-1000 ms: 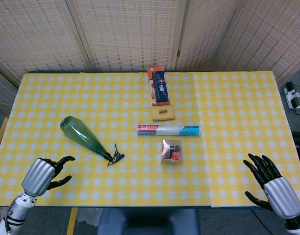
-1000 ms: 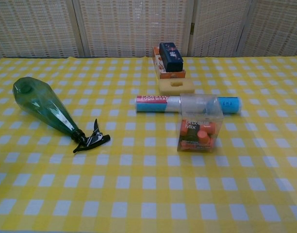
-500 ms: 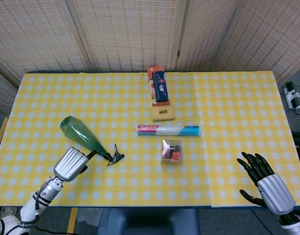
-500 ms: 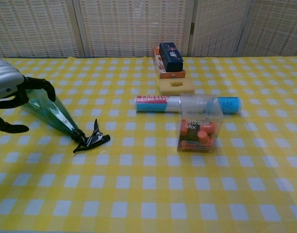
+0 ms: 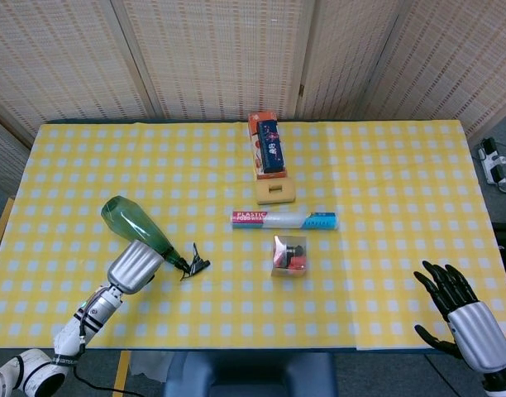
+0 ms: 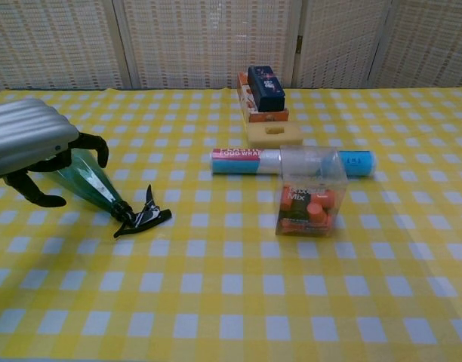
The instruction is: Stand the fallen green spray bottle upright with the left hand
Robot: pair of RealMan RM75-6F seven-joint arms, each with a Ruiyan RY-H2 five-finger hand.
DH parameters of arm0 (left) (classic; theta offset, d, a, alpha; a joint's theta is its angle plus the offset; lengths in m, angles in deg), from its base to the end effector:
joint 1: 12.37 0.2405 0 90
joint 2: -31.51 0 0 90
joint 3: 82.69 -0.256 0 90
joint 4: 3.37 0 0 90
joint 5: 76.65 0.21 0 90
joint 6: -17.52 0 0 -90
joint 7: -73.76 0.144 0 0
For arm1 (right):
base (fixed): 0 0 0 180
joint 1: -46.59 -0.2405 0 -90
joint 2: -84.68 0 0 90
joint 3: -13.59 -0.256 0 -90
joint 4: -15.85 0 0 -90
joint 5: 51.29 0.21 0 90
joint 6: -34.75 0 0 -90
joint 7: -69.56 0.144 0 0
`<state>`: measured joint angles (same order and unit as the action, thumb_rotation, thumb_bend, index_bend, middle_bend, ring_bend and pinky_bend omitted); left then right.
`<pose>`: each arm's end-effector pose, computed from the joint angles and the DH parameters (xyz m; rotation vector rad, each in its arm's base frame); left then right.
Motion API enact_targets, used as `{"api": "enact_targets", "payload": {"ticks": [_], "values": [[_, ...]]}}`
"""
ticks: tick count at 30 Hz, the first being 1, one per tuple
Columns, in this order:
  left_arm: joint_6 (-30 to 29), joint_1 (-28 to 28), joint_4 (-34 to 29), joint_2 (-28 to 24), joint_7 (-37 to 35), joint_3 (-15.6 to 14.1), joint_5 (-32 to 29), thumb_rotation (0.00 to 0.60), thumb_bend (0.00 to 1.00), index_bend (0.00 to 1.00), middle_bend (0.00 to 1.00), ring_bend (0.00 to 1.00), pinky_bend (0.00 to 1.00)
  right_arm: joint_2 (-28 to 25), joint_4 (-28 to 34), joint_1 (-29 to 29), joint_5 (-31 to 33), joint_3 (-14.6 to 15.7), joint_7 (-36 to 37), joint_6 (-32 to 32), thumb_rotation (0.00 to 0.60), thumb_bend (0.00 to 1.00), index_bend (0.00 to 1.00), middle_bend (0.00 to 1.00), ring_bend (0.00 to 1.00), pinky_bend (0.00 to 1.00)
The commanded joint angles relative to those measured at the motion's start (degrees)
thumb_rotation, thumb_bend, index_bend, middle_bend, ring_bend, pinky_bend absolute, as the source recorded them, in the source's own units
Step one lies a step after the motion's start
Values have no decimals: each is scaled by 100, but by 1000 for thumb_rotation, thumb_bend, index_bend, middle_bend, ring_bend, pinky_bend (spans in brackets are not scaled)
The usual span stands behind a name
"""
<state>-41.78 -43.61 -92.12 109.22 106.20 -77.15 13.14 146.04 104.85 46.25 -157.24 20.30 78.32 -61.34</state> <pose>-0.1905 0.2917 0.0324 -2.0509 -0.3256 -0.7430 -0.2932 -0.1156 0.1616 1.6147 -0.8907 1.0910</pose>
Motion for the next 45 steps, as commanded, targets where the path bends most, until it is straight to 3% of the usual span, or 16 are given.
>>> {"api": "enact_targets", "payload": {"ticks": [1, 10, 26, 40, 45], "values": [[249, -140, -4, 181, 270, 66, -324, 600, 212, 401, 1000, 1000, 1000, -2, -32, 49, -85, 33, 40, -108, 600, 258, 0, 0, 0, 0], [569, -478, 360, 732, 955, 22, -665, 600, 234, 403, 1000, 1000, 1000, -63, -118, 96, -158, 70, 221, -227, 600, 259, 0, 0, 0, 0], [1081, -953, 1098, 884, 297, 72, -1074, 600, 282, 416, 1000, 1000, 1000, -67, -153, 134, 141, -13, 246, -85, 600, 259, 0, 0, 0, 0], [1246, -1077, 1693, 934, -140, -145, -1194, 600, 291, 420, 1000, 1000, 1000, -31, -82, 51, 303, -80, 146, 193, 600, 259, 0, 0, 0, 0], [1210, -1098, 1768, 958, -254, -188, -1182, 600, 296, 464, 1000, 1000, 1000, -28, -74, 40, 320, -87, 129, 235, 600, 259, 0, 0, 0, 0]]}}
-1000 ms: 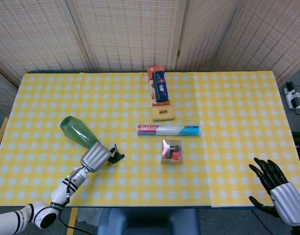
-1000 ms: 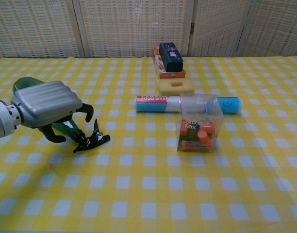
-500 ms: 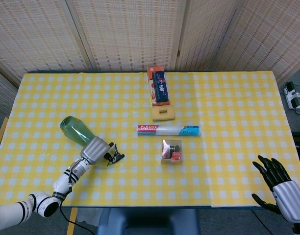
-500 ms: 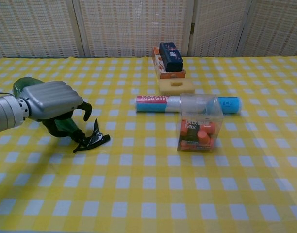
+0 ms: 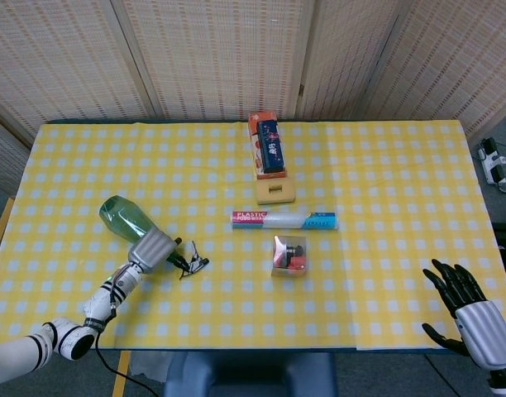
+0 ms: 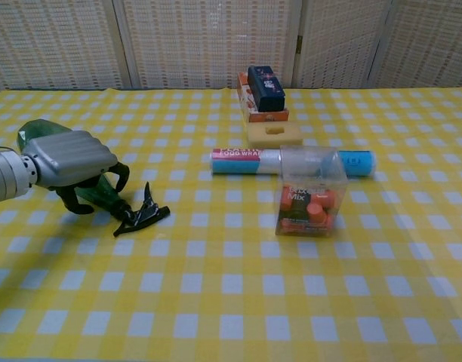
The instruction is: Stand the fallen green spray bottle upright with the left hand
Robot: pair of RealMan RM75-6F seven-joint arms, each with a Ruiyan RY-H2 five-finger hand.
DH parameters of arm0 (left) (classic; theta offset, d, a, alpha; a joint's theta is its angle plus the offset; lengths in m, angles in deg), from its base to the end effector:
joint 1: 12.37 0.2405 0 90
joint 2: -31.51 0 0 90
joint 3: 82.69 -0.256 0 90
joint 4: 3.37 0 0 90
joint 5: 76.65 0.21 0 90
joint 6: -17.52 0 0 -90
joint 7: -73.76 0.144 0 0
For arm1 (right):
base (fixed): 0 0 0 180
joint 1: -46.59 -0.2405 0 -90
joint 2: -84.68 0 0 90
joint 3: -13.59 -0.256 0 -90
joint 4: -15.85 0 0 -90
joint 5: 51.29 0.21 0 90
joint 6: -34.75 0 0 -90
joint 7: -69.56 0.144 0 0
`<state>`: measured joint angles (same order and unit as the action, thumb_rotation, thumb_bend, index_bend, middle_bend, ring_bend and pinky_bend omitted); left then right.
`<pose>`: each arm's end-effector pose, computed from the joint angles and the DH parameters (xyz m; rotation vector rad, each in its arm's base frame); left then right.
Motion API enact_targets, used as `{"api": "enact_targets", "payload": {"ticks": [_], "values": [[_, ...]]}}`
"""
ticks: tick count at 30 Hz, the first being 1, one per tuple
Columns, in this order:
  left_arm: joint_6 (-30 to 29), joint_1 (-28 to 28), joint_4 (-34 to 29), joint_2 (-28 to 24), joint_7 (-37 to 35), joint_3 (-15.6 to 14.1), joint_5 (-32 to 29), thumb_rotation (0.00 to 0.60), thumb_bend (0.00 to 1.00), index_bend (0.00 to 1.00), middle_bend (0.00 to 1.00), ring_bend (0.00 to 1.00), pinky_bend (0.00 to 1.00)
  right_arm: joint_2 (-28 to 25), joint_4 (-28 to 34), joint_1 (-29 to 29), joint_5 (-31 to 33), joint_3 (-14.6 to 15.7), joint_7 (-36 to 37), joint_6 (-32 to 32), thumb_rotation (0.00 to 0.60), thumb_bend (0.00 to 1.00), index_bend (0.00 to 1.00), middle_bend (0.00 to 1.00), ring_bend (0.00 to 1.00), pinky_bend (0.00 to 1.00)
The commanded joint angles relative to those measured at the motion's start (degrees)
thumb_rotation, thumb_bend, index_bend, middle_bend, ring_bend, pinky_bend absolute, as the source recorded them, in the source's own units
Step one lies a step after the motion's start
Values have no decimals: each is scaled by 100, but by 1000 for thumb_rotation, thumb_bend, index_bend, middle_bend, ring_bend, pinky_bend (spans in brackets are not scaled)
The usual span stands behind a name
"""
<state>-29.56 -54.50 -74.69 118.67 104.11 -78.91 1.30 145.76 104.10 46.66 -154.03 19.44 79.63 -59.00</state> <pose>-0.2067 0.3511 -0.0179 -2.1367 -0.3943 -0.5145 -0.3057 -0.1185 0.1640 1.5767 -0.9310 1.0327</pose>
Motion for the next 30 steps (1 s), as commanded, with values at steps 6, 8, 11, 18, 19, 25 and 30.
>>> {"api": "enact_targets", "payload": {"ticks": [6, 8, 11, 18, 19, 25, 30], "values": [[-123, -7, 198, 124, -102, -57, 31, 600, 371, 653, 1000, 1000, 1000, -9, -6, 16, 0, -13, 20, -39, 600, 259, 0, 0, 0, 0], [-147, -3, 233, 144, -99, -69, 19, 600, 393, 691, 1000, 1000, 1000, -11, -11, 18, -4, -15, 27, -45, 600, 258, 0, 0, 0, 0], [-269, 21, 146, 93, -195, -54, 49, 600, 406, 701, 1000, 1000, 1000, -12, -17, 20, -6, -17, 35, -51, 600, 258, 0, 0, 0, 0], [-678, 163, -743, -440, -1956, 155, 304, 600, 432, 708, 1000, 1000, 1000, 22, -11, 60, -97, 21, -57, -100, 600, 259, 0, 0, 0, 0], [-750, 176, -828, -523, -2113, 173, 367, 600, 437, 710, 1000, 1000, 1000, 30, -6, 78, -131, 38, -74, -130, 600, 259, 0, 0, 0, 0], [-1135, 289, -1470, -938, -2618, 358, 402, 600, 447, 713, 1000, 1000, 1000, 55, -20, 143, -384, 148, -136, -263, 600, 259, 0, 0, 0, 0], [-998, 310, -2176, -1391, -3179, 613, -4, 600, 458, 713, 1000, 1000, 1000, 37, -68, 159, -465, 180, -47, -339, 600, 259, 0, 0, 0, 0]]}}
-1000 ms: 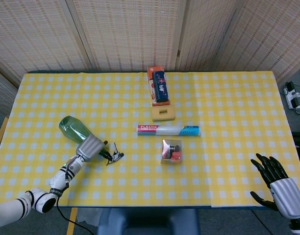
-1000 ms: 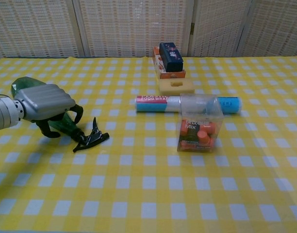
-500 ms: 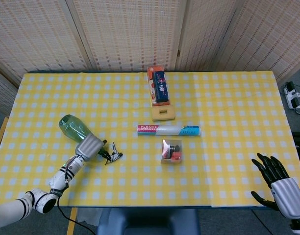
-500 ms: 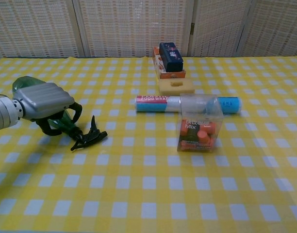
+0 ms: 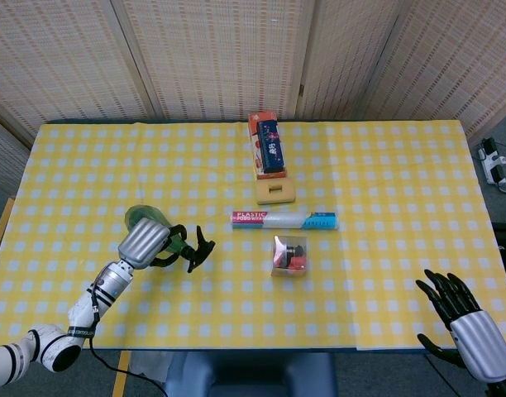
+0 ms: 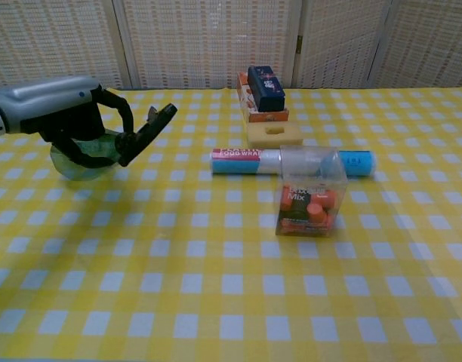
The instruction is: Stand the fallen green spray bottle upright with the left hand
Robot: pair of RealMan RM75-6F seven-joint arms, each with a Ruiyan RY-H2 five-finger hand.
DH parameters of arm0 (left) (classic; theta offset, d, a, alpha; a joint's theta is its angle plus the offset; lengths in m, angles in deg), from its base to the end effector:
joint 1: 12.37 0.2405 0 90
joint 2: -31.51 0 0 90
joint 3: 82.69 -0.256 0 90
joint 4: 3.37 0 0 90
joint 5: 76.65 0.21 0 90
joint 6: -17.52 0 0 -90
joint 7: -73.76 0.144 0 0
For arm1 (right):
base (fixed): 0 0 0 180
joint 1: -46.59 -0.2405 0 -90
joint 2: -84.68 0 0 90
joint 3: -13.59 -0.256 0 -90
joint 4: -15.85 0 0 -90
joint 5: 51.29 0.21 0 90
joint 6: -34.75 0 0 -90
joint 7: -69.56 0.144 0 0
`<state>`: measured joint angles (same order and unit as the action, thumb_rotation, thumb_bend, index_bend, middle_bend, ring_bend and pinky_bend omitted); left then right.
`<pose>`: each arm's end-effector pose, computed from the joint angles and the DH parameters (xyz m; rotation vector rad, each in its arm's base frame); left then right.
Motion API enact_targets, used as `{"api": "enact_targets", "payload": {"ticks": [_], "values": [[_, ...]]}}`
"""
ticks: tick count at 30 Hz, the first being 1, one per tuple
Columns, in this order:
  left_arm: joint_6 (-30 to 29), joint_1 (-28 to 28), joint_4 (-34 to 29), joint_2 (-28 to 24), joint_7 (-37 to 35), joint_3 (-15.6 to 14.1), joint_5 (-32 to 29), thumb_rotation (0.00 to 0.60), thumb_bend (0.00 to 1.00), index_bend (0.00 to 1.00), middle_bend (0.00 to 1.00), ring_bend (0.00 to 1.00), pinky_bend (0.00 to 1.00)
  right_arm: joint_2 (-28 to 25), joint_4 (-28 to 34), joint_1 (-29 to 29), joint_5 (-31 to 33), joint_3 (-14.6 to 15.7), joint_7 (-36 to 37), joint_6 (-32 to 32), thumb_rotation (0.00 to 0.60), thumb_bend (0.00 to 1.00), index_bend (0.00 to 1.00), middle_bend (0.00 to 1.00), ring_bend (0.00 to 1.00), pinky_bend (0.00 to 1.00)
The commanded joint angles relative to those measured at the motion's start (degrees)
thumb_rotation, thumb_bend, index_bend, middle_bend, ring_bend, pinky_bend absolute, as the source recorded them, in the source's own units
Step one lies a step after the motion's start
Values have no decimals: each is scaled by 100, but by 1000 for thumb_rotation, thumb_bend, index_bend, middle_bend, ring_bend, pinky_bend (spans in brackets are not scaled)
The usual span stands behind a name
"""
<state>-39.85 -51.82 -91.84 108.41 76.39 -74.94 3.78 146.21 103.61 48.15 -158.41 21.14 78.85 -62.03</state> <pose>-0.1605 0.3357 0.0436 -1.9335 -0.8828 -1.0792 -0.2981 -0.1018 0.1608 1.6197 -0.9112 1.0718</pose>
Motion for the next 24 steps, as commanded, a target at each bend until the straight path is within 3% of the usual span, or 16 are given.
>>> {"api": "enact_targets", "payload": {"ticks": [1, 11, 24], "values": [[50, 35, -540, -437, -498, 255, -284, 600, 458, 714, 1000, 1000, 1000, -9, -26, 14, -33, 10, 41, -51, 600, 258, 0, 0, 0, 0], [295, 40, -1265, -1193, -1167, 604, -839, 600, 466, 717, 1000, 1000, 1000, -24, -50, -17, 10, 12, 107, 26, 600, 259, 0, 0, 0, 0], [790, 42, -1618, -1948, -1899, 924, -1644, 600, 476, 714, 1000, 1000, 1000, 33, -29, -69, 8, 43, -17, 208, 600, 259, 0, 0, 0, 0]]}}
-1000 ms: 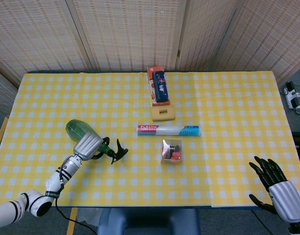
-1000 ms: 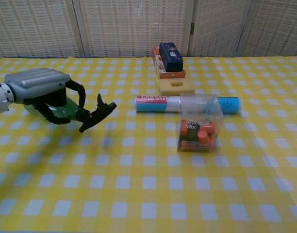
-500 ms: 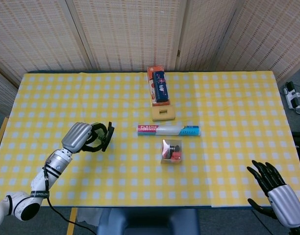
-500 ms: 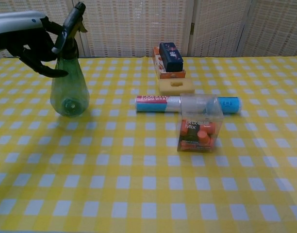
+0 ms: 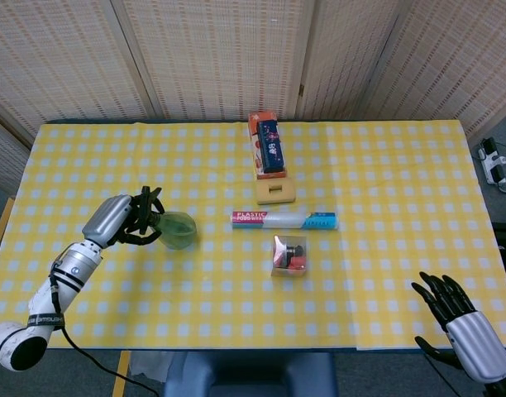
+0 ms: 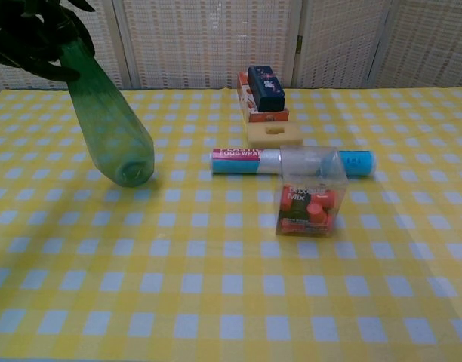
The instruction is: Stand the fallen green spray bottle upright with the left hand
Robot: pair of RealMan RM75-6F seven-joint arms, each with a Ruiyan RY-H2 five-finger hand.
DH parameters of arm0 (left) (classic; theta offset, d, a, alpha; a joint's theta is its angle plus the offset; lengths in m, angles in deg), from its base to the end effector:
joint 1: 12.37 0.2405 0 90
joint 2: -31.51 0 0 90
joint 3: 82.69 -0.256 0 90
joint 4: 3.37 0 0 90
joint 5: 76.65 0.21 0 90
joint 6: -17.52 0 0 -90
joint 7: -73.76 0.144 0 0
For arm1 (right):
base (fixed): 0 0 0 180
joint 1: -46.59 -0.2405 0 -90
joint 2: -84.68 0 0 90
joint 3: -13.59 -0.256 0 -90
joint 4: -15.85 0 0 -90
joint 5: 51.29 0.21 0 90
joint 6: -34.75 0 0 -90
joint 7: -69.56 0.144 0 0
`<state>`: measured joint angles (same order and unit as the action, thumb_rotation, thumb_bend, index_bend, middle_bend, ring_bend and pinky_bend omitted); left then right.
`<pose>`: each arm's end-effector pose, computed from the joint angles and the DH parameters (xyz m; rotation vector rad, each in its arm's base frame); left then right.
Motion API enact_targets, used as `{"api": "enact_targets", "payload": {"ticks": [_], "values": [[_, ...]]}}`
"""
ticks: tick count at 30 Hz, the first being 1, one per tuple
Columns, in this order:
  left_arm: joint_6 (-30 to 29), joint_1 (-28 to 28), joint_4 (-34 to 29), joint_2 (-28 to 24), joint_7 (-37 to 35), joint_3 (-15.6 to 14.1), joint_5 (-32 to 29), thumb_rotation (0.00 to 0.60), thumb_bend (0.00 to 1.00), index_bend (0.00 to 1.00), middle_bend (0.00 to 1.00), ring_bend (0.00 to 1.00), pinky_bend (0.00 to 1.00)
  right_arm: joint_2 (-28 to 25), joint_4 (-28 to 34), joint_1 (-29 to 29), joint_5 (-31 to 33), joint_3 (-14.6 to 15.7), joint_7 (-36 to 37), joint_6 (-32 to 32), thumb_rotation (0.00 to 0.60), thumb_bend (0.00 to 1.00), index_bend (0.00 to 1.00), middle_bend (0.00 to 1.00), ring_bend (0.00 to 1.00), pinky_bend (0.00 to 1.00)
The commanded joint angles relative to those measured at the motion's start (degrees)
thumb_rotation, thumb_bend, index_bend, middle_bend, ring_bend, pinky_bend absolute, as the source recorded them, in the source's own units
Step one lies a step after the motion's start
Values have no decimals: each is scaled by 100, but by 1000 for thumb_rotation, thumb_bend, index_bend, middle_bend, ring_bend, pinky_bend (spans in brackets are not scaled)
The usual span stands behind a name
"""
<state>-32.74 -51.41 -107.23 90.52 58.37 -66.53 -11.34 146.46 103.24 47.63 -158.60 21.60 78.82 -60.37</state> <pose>-0.1437 0.3500 0.1316 -1.6358 -1.3587 -1.2417 -0.3000 -0.1025 0.1553 1.6487 -0.9301 1.0497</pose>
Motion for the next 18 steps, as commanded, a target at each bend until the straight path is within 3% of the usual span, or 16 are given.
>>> {"api": "enact_targets", "payload": {"ticks": [1, 10, 18], "values": [[99, 1, -95, -221, -97, 99, -175, 600, 480, 714, 1000, 1000, 1000, 11, 13, -26, 39, -7, -19, 65, 600, 259, 0, 0, 0, 0], [1227, -231, -103, -833, -454, 128, -825, 600, 514, 719, 1000, 1000, 1000, 34, 45, -74, 87, -15, -86, 186, 600, 258, 0, 0, 0, 0], [1255, -185, 175, -712, -633, 112, -660, 600, 523, 721, 1000, 1000, 1000, 47, 68, -100, 140, -30, -122, 249, 600, 259, 0, 0, 0, 0]]}}
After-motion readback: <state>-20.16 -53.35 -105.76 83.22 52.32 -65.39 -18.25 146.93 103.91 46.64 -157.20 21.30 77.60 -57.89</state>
